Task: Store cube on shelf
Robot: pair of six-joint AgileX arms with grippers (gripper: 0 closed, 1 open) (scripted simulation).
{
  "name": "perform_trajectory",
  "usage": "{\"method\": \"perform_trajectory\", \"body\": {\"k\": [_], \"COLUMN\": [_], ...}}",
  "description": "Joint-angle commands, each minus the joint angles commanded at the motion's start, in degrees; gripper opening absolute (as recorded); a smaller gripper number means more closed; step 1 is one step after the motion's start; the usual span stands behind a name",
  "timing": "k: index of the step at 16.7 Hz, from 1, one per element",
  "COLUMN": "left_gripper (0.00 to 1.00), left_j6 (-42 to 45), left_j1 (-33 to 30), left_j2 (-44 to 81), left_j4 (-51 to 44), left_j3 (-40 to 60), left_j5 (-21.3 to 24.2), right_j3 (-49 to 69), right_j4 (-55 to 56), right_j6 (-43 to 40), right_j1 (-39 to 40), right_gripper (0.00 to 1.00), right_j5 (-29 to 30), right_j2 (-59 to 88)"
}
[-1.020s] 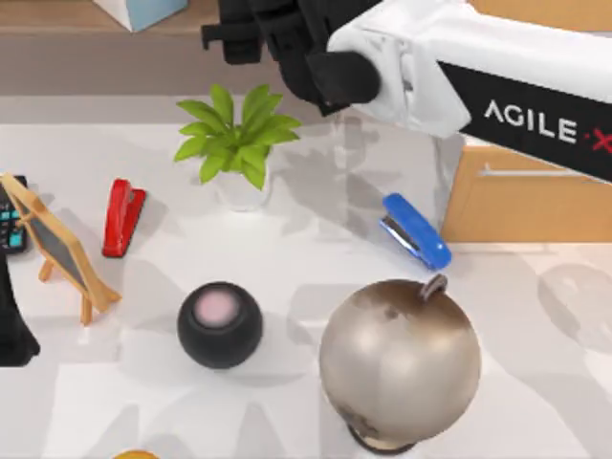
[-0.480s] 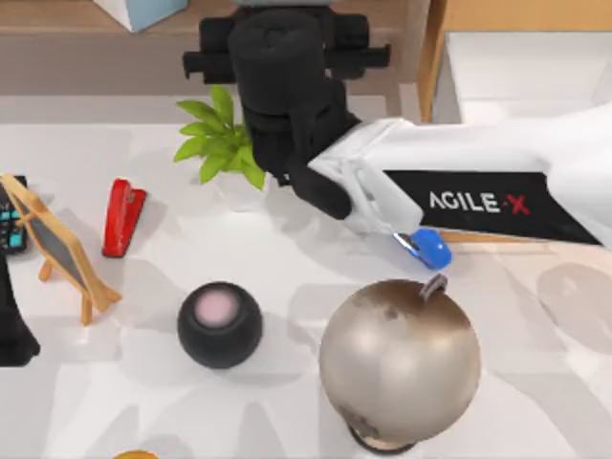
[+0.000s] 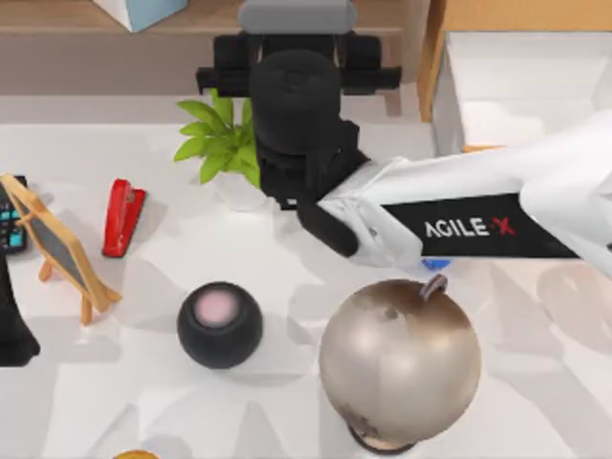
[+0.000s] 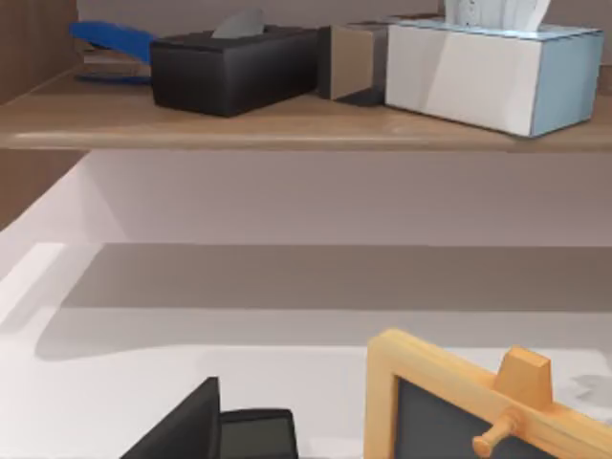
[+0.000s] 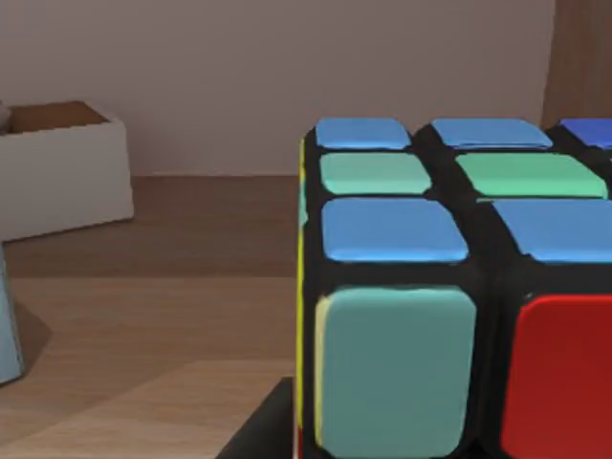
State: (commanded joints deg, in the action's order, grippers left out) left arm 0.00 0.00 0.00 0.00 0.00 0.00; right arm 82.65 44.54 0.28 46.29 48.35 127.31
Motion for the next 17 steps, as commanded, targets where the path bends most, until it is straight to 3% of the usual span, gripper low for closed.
{"method": "perform_trajectory", "body": {"k": [7, 13, 17], "left_gripper": [1.00, 1.00, 1.00], "left_j6": [0.00, 0.00, 0.00], "left_j1": [0.00, 0.00, 0.00], "left_j2": [0.00, 0.00, 0.00], "left_j4": [0.00, 0.00, 0.00], "left_j3": [0.00, 0.00, 0.00], "left_j5": [0.00, 0.00, 0.00], "right_j3": [2.09, 17.31, 22.33], "right_j4": [1.86, 8.45, 3.48], "right_j6": [-0.16, -1.21, -1.46], "right_j1": [-1.86, -4.39, -5.86], "right_gripper": [0.00, 0.00, 0.00], "right_j5": [-0.09, -0.97, -2.56], "right_j2": [0.81, 10.22, 12.52]}}
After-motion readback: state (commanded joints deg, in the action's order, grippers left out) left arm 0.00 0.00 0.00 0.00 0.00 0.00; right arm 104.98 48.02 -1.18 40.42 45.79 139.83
